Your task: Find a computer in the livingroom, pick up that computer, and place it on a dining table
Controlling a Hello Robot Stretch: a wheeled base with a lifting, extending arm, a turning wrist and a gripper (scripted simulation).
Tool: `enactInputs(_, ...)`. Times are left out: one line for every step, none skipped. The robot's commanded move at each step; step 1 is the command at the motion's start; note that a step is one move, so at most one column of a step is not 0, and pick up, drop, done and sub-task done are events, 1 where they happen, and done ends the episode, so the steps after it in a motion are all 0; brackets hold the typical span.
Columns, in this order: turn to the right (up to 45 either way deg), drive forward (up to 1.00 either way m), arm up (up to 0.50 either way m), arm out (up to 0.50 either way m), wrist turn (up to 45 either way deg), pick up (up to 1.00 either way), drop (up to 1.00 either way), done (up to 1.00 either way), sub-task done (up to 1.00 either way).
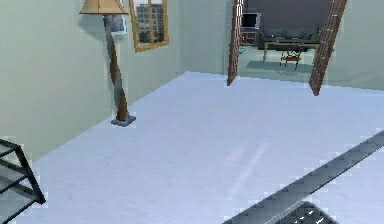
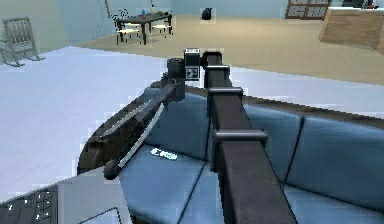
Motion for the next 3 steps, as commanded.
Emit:
enactInputs(0.0,0.00,0.00,-0.34,0.0,0.00,0.00,0.00,0.00)
enactInputs(21.0,0.00,0.00,0.00,0.0,0.00,0.00,0.00,0.00)
enactInputs(0.0,1.00,0.00,0.00,0.0,0.00,0.00,0.00,0.00)
